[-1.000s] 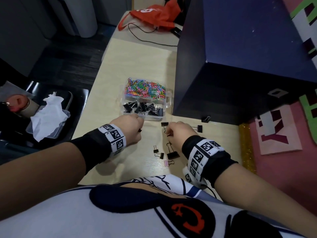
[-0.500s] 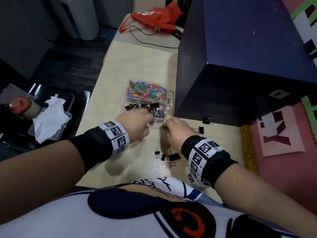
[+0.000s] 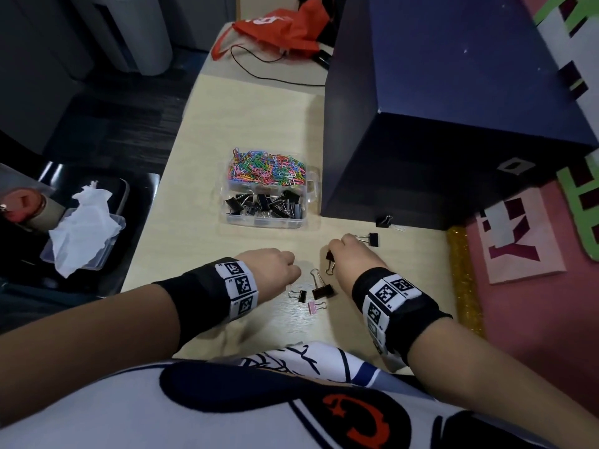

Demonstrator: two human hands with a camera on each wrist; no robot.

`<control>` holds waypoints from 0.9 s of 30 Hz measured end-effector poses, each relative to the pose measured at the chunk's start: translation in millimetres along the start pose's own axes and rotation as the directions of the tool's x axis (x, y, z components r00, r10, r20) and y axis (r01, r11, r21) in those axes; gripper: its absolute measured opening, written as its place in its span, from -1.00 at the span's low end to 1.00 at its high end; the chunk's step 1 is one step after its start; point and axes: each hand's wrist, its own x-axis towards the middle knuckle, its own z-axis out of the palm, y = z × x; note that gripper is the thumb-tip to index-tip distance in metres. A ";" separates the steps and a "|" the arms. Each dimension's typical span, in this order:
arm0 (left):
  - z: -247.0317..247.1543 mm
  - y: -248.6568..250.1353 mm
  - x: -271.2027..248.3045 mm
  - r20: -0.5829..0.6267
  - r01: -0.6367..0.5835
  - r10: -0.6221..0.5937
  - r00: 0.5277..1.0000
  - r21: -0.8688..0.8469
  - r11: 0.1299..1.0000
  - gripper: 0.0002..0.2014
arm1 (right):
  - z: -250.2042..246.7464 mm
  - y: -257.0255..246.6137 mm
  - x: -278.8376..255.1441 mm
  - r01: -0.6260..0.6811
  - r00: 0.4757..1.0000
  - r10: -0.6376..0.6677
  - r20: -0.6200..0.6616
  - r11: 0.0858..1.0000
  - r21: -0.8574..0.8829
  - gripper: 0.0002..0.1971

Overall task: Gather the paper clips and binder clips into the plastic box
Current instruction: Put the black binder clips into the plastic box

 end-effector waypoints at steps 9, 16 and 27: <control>-0.5 -8.2 -6.1 -0.023 0.090 -0.092 0.995 -0.087 0.992 -0.76 | 7.0 -3.4 -3.8 0.101 0.994 -0.102 -0.049 0.995 -0.021 -0.49; -1.6 -20.5 -16.4 -0.001 0.207 -0.209 0.978 -0.113 0.972 -0.79 | -2.0 -12.1 1.9 0.039 0.998 -0.035 -0.056 0.997 0.073 -0.78; 6.8 -18.6 -10.2 -0.132 0.211 -0.221 0.966 -0.085 0.974 -0.65 | -40.9 -21.4 1.7 0.036 0.961 0.045 -0.275 0.959 0.280 -0.68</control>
